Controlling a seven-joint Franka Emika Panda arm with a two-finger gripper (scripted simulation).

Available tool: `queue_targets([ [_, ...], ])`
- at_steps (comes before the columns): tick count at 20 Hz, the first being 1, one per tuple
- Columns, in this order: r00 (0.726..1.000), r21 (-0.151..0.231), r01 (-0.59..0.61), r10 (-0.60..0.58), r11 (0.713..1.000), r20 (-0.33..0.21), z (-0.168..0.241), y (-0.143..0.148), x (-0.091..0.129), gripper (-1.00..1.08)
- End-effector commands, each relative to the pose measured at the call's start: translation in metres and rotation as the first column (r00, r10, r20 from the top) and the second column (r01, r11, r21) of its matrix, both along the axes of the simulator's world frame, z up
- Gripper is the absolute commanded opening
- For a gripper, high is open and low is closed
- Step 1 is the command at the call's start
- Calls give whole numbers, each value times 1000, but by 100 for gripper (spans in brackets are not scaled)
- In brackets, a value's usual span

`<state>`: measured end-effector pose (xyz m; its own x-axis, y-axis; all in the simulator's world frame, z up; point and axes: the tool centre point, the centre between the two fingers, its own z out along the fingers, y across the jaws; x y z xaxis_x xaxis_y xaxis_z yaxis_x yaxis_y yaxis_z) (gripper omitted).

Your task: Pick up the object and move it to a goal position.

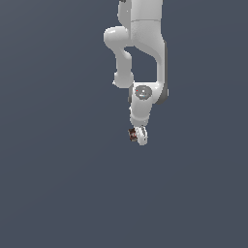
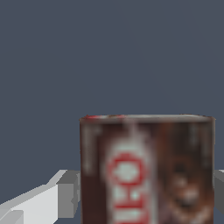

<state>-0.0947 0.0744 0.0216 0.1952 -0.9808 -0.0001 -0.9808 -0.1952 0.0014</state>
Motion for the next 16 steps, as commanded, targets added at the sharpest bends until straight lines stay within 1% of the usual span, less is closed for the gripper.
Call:
queue_targets([
  [1,1000,0,0,0,1000,1,-5,0,0,100],
  [3,1000,1,1,-1,1000,1,-6,0,1,100],
  [4,1000,1,1,-1,1000,1,-6,0,1,-100],
  [16,1000,1,0,0,1000,3,-5,-1,2,-100],
])
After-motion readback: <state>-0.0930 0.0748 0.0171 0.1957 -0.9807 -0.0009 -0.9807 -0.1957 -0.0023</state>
